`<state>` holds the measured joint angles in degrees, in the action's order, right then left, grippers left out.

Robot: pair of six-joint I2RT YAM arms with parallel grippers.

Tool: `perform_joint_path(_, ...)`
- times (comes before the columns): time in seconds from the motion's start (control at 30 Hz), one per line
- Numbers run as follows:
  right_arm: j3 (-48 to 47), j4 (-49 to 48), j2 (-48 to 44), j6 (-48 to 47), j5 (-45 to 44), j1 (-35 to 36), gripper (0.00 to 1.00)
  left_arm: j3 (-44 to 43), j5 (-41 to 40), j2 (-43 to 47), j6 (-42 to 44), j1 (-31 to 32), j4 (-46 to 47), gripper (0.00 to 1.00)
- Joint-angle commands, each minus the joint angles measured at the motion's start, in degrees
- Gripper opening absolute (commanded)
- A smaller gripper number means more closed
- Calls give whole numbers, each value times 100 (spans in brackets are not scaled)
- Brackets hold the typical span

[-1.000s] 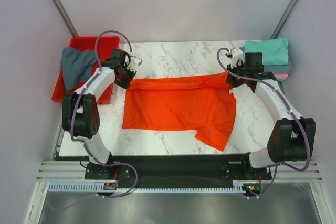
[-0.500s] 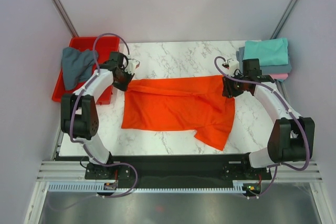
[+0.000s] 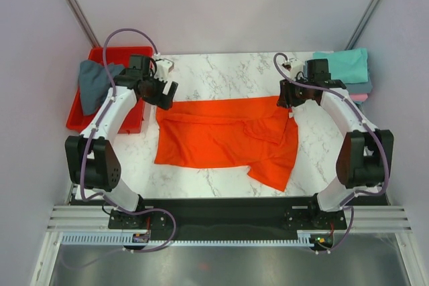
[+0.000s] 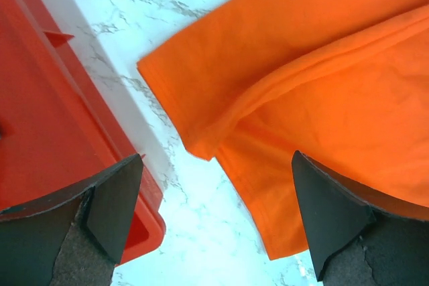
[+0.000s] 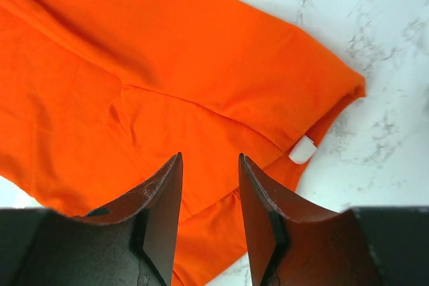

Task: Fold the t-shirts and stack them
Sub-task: Fold the tshirt

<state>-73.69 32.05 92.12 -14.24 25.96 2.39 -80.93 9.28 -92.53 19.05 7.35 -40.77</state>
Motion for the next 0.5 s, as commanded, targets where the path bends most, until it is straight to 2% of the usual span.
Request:
perform_joint_path(0.0, -356, -401, 473, 387, 261, 7, 46, 67, 276, 32, -235, 3, -361, 99)
perform_joint_path(0.2, -717, -472, 1001, 431, 279, 7, 46, 209, 276, -141, -235, 64, -361, 99)
perform_joint_path(0.27, -769, -542, 1176, 422, 287, -2, 46, 121, 276, -475, -235, 99, -361, 99)
perform_joint_path(0.3, -796, -560, 1247, 431, 287, -2, 46, 69, 389, -624, -618, 99, -204, 99)
perform_joint_path(0.47, -972, -656, 1695, 510, 279, -11, 45, -537, 408, -1520, -683, 99, -203, 99)
